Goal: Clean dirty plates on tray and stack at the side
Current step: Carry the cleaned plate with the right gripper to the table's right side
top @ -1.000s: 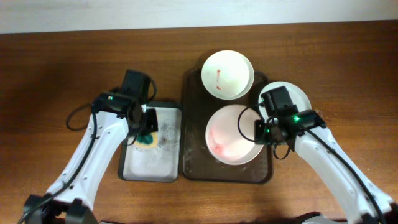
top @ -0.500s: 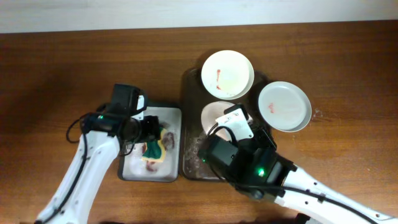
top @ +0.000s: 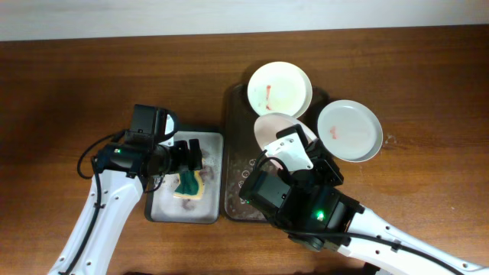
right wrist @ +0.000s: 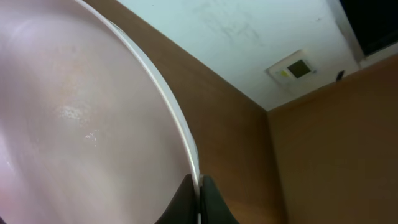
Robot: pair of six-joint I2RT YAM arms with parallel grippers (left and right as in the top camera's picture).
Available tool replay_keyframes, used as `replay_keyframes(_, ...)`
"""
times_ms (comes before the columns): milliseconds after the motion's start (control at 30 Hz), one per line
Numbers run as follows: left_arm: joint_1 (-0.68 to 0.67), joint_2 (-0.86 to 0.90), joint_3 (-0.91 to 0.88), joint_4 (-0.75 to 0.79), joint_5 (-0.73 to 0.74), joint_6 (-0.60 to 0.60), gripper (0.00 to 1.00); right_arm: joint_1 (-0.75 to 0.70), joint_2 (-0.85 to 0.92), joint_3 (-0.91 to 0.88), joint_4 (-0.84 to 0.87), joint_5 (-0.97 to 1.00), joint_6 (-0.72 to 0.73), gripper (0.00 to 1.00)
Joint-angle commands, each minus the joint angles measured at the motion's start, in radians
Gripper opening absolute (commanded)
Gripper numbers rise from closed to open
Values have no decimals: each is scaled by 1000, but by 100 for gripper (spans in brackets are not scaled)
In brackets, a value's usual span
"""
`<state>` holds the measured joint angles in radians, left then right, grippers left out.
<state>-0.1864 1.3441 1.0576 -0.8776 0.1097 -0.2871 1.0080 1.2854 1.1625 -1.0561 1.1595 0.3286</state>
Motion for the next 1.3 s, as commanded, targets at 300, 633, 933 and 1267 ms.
replay_keyframes(300,6,-14,4,3,14,5,100,6,-11,31,-3,88,11,4)
replay_keyframes(633,6,-14,4,3,14,5,100,5,-4,31,24,-49,11,4)
replay_keyframes(933,6,-14,4,3,14,5,100,-277,24,33,13,-443,113,4)
replay_keyframes(1267,6,-14,4,3,14,5,100,-1131,13,33,76,-1413,-71,4)
